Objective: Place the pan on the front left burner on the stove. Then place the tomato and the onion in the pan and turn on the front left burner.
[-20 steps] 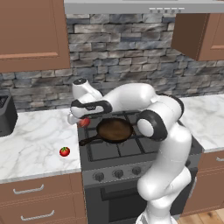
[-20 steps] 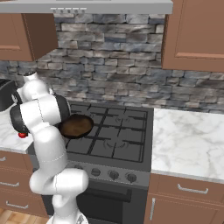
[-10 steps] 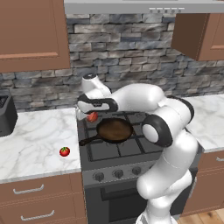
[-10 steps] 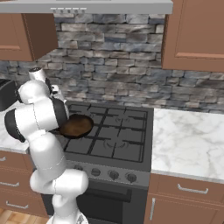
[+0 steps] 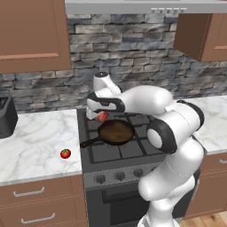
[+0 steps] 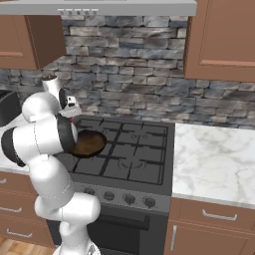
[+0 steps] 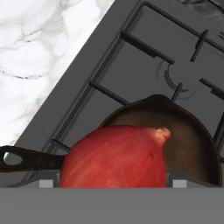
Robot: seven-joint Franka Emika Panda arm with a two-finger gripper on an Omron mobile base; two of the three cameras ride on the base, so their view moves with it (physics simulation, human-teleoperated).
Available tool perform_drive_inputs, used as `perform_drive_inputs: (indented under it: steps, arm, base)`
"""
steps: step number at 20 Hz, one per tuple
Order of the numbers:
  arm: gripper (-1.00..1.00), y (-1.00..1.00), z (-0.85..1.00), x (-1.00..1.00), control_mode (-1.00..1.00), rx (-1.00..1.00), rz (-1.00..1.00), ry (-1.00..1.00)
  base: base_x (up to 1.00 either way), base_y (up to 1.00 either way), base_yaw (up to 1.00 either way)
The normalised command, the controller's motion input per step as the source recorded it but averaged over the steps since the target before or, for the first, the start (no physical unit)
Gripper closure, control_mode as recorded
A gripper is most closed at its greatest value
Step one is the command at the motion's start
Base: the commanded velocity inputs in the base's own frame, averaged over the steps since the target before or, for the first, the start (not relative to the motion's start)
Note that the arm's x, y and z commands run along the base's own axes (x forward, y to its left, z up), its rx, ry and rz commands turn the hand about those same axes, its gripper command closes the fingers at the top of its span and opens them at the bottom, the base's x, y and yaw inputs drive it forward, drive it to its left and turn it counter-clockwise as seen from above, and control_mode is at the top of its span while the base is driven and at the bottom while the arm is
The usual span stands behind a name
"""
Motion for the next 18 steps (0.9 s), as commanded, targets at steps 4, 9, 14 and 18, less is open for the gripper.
perform_drive_inputs:
  steps: [4, 9, 14, 18]
  arm:
    - [1.00, -0.50, 0.00, 0.00, -1.00, 0.00, -0.03, 0.01]
    - [1.00, -0.44, 0.00, 0.00, -1.00, 0.00, -0.03, 0.05]
    - [1.00, -0.24, -0.11, 0.00, -1.00, 0.00, -0.03, 0.10]
    - [1.00, -0.20, -0.25, 0.00, -1.00, 0.00, -0.01, 0.12]
  base:
    - [0.00, 0.00, 0.00]
    - [0.00, 0.00, 0.00]
    - [0.00, 0.00, 0.00]
    - [0.00, 0.00, 0.00]
